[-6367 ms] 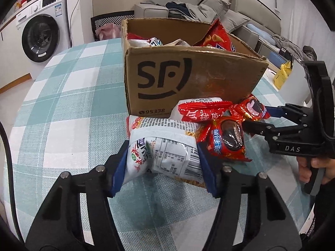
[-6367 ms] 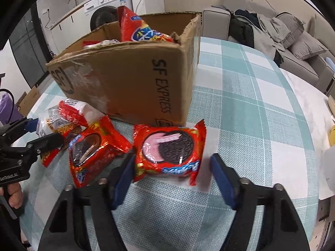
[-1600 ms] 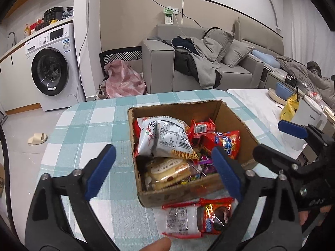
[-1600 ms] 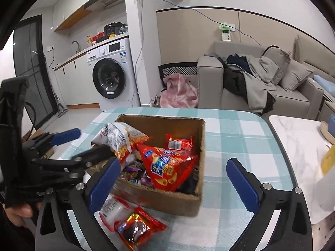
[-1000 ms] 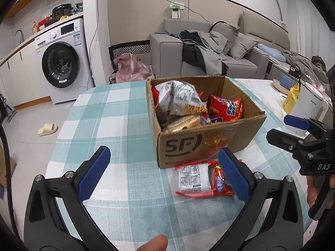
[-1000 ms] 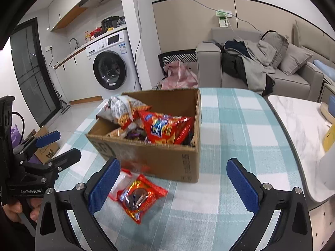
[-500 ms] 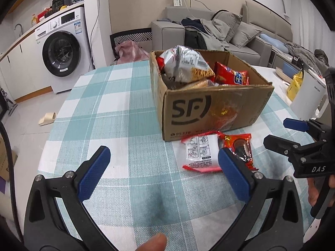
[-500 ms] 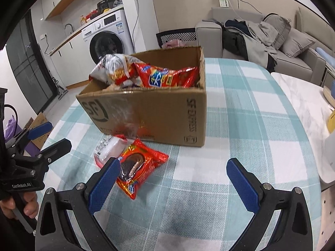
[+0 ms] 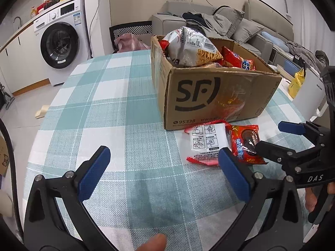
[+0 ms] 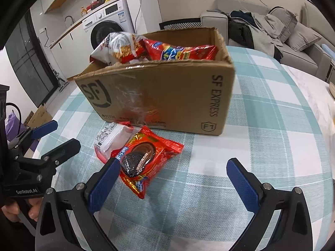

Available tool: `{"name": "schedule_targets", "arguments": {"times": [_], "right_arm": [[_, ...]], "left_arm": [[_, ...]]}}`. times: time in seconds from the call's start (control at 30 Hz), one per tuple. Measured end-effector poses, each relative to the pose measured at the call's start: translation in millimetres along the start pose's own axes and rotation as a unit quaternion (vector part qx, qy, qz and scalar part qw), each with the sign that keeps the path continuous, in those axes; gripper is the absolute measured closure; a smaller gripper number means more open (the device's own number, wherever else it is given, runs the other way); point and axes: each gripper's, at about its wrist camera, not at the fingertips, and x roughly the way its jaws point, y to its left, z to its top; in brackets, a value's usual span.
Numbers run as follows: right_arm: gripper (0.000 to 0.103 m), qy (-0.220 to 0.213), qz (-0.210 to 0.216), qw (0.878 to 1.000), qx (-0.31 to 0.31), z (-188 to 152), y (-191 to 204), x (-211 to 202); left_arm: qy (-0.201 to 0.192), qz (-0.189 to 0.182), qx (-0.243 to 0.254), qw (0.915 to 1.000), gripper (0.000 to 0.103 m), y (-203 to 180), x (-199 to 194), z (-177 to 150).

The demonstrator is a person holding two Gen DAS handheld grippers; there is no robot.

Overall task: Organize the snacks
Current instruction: 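Withdraw both tools from the box toward the remaining snacks, then grasp the red Oreo pack with the right tool while the left tool grasps the white candy packet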

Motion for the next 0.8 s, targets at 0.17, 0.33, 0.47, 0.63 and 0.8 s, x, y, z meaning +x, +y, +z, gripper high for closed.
{"name": "schedule_targets", "arguments": {"times": [0.17,0.33,0.47,0.63,0.8], "right_arm": [[0.0,0.013,0.006,1.0,-0.005,1.5,8.4,12.6],[0.0,0.025,0.006,1.0,-0.004,3.4,14.5,25.0],[0.0,0.027,0.004,1.0,-0.006,4.6,20.3,31.2],[0.0,0.03,0.003,1.0,-0.002,7.3,22.9,37.8],[0.0,0.031,0.001,1.0,0.006,4.3,12.5,34.8]], "left_arm": [[0.004,-0.001,-0.003,1.0,0.001,3.7,6.4,-1.9],[0.009,0.002,-0.009,0.9999,0.001,10.1,10.5,-3.5],[0.01,0.008,-0.013,0.9998,0.001,16.2,13.4,-2.9],[0.012,0.012,-0.013,0.9998,0.001,18.1,15.8,-2.0],[0.017,0.009,-0.01,0.9998,0.001,13.4,18.8,-3.2]]}}
